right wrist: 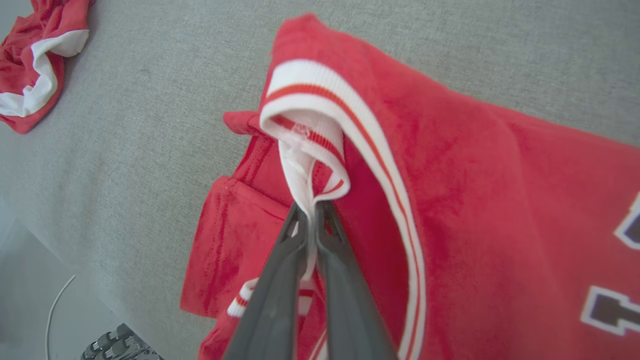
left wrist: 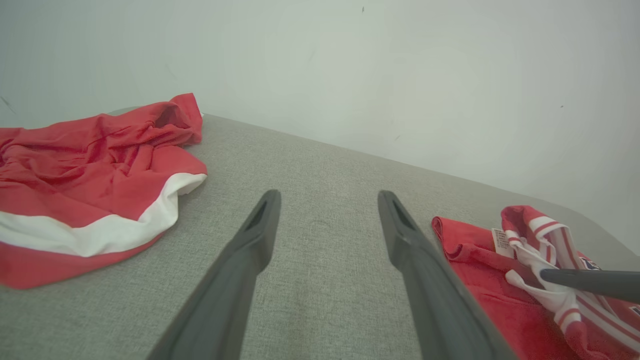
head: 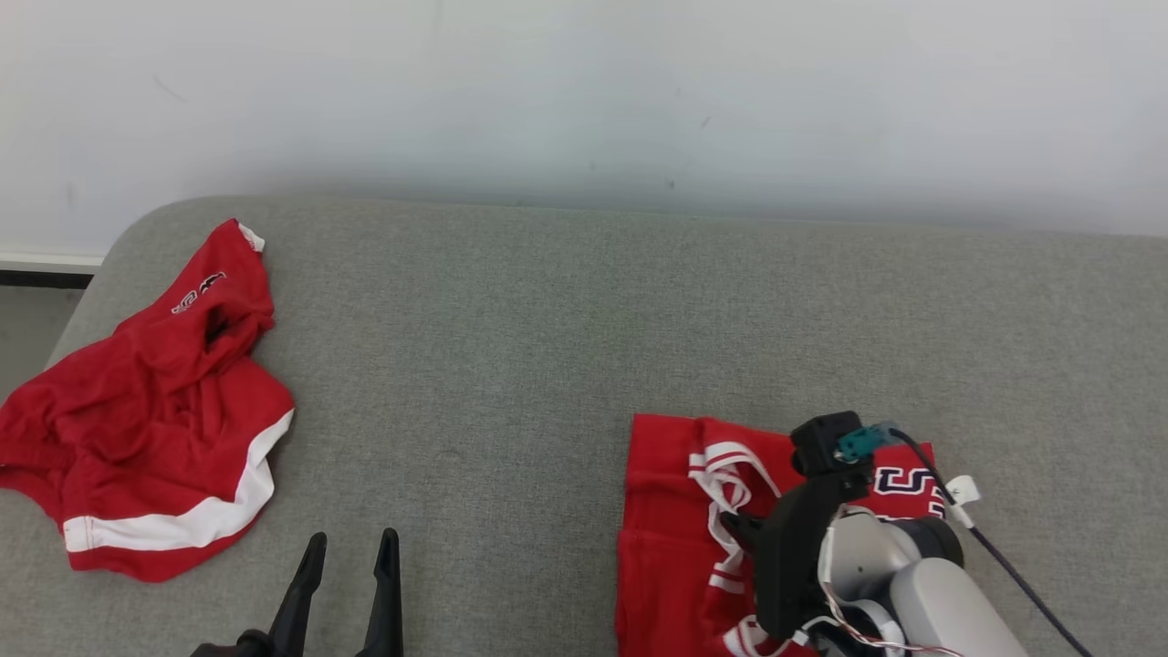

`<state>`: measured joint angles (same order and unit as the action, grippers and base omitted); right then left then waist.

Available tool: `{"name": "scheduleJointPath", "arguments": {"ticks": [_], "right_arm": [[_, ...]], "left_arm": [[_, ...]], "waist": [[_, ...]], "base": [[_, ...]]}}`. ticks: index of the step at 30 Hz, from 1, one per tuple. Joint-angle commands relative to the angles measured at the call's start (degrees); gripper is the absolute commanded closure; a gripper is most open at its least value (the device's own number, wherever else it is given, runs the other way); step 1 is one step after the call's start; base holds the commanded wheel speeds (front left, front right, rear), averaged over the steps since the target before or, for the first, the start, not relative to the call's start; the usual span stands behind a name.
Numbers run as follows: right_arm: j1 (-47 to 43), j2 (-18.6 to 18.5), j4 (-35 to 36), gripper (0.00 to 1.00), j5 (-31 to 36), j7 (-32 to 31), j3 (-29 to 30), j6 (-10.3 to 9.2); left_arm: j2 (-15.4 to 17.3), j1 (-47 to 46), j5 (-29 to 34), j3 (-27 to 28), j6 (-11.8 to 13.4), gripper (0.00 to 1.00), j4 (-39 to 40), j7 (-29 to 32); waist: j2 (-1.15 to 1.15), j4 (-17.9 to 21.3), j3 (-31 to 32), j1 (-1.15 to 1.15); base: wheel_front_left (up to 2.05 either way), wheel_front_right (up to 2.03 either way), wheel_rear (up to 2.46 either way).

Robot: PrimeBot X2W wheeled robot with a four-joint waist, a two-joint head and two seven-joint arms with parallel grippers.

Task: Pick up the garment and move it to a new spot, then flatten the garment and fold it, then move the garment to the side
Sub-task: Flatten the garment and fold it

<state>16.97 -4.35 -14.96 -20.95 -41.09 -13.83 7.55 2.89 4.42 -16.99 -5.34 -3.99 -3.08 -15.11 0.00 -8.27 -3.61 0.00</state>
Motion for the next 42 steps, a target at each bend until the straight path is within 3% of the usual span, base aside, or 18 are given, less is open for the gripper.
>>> {"name": "scheduleJointPath", "arguments": {"ticks": [1,10,21,23,32,39,42], "right_arm": [[1.17,0.72,-1.47,1.00,-0.62,0.96,-0.44,-0.13],[7.27,1.52,-14.25,1.00,-3.90,6.66,-3.92,-0.12],[13.86,1.51,-24.73,1.00,-10.44,12.13,-10.15,-0.12],[14.45,1.50,-25.95,0.00,-11.32,12.91,-10.73,-0.12],[16.10,1.49,-23.76,0.00,-18.84,18.76,-13.06,-0.12],[15.06,1.29,-19.48,0.00,-16.03,25.17,-9.29,-0.12],[12.69,-0.82,-16.15,0.00,-13.67,27.85,-6.67,-0.12]], "left_arm": [[0.01,0.36,0.02,-0.09,0.02,0.00,-0.12,-0.03],[0.00,0.87,0.22,-0.70,-0.22,0.00,-0.28,-0.03],[0.00,0.61,-0.16,-1.19,-0.14,0.00,-0.37,-0.03],[0.00,0.65,-0.27,-1.23,0.05,0.00,-0.35,-0.03],[0.00,1.09,-0.25,0.01,0.70,0.00,0.08,-0.03],[0.01,1.57,0.62,1.30,0.82,0.00,0.36,-0.03],[-0.01,1.54,1.00,1.67,0.85,0.00,0.35,-0.03]], "waist": [[0.00,-0.30,0.06,0.00],[0.00,-1.64,0.93,0.00],[0.00,-3.32,0.61,0.00],[0.00,-3.44,0.59,0.00],[0.00,-1.80,0.58,0.00],[0.00,1.26,1.50,0.00],[0.00,2.49,1.85,0.00]], "base": [[0.00,0.00,0.00],[0.00,0.00,0.00],[0.00,0.00,0.00],[0.00,0.00,0.00],[0.00,0.00,0.00],[0.00,0.00,0.00],[0.00,0.00,0.00]]}}
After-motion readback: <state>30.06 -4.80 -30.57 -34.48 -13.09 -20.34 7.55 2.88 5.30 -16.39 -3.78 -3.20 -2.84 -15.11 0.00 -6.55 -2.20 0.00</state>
